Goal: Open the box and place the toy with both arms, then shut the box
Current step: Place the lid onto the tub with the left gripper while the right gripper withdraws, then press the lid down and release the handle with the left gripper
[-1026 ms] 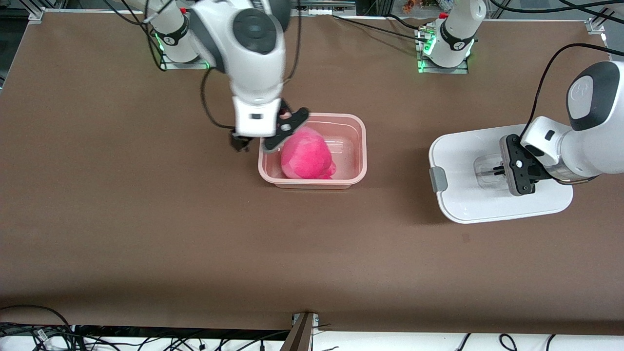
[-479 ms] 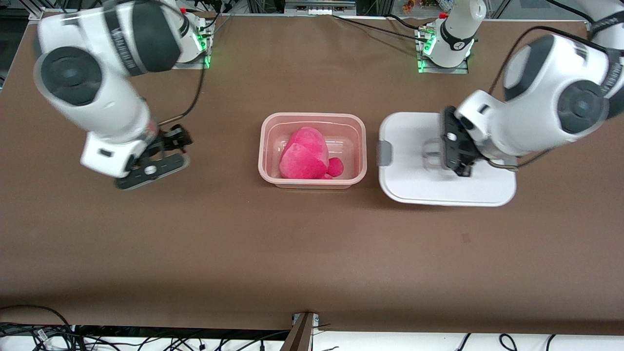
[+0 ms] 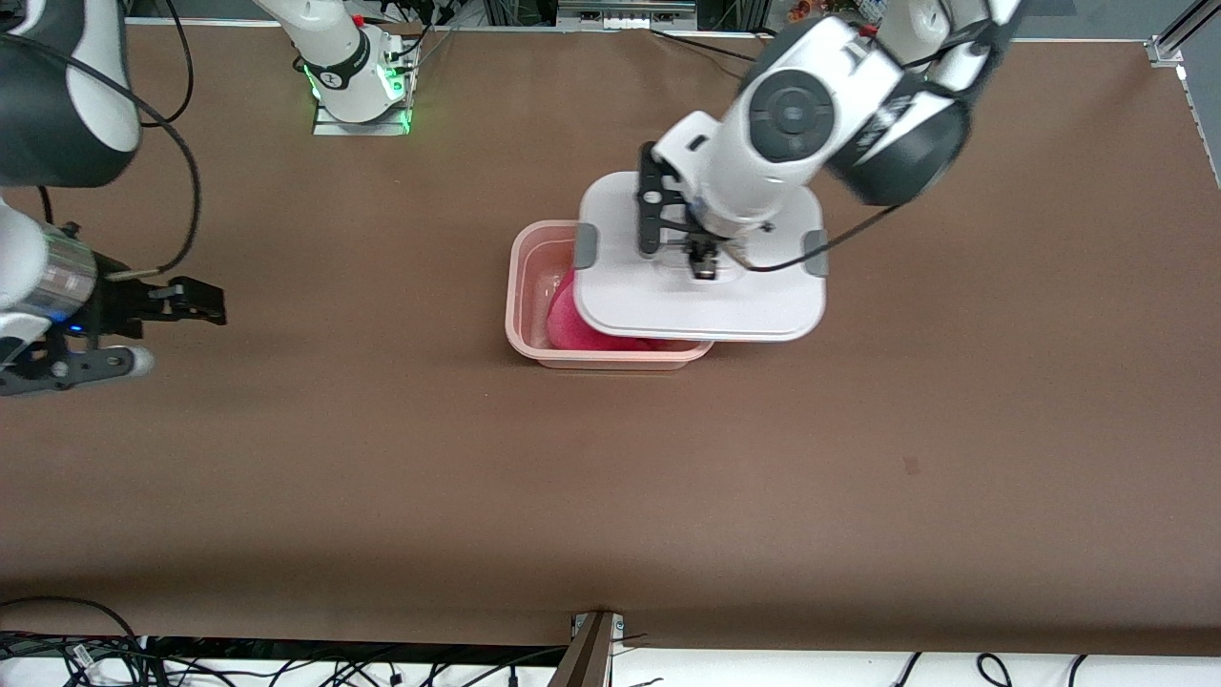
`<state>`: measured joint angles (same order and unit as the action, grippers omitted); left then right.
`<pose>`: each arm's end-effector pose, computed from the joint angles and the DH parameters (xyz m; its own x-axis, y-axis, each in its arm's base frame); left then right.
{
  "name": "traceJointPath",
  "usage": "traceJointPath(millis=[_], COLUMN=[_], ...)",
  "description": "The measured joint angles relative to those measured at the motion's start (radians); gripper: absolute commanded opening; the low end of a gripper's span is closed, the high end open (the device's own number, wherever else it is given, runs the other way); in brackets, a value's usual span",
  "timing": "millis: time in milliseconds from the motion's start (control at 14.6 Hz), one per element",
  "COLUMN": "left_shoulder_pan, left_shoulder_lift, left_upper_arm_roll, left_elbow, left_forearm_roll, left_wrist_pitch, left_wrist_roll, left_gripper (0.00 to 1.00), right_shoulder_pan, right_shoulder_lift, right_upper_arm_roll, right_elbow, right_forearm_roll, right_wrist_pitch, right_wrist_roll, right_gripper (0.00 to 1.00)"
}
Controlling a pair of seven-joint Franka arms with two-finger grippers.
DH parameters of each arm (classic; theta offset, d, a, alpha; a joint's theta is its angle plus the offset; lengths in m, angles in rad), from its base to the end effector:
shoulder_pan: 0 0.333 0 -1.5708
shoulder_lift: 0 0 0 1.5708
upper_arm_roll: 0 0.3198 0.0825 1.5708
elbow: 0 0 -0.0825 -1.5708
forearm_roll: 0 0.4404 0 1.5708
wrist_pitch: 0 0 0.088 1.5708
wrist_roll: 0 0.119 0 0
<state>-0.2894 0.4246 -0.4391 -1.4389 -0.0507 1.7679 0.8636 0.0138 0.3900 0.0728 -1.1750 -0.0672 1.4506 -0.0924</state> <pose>0.5666 -0.4529 0.4411 0.0320 -0.9909 0.1304 -0.9816 -0.0066 0.1909 0.7103 0.0429 0.5548 0.9790 0.1672 -0.1163 0.1716 -0.9847 0.0289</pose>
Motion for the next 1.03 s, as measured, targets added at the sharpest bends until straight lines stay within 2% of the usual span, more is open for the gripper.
traceJointPath(millis=[205,342,479,1026], left_shoulder_pan=[-0.037,-0.057,-0.077,-0.134], left_shoulder_lift=[0.080,0.126,0.162,0.204], left_upper_arm_roll=[0.001,0.002,0.003,0.006], left_elbow=[-0.002,-0.003,-0.003,-0.003], left_forearm_roll=[0.000,0.000,0.008,0.048], left_wrist_pitch=[0.130,0.185,0.227,0.255], left_wrist_roll=[-0.012,-0.013,-0.014,-0.135], left_gripper=[0.00,0.00,0.00,0.00], right_shoulder_pan=[-0.003,-0.003,-0.003,-0.003], right_shoulder_lift=[-0.057,-0.097,-0.126,-0.253], right_upper_arm_roll=[-0.040,-0.070,-0.084,-0.102], right_elbow=[-0.024,-0.068,-0.088,-0.217], right_forearm_roll=[0.029,0.080,0.092,0.092], right_wrist_pitch=[-0.037,-0.038,-0.035,-0.051], right_wrist_roll=[0.001,0.002,0.002,0.001], right_gripper=[1.00,1.00,1.00,1.00])
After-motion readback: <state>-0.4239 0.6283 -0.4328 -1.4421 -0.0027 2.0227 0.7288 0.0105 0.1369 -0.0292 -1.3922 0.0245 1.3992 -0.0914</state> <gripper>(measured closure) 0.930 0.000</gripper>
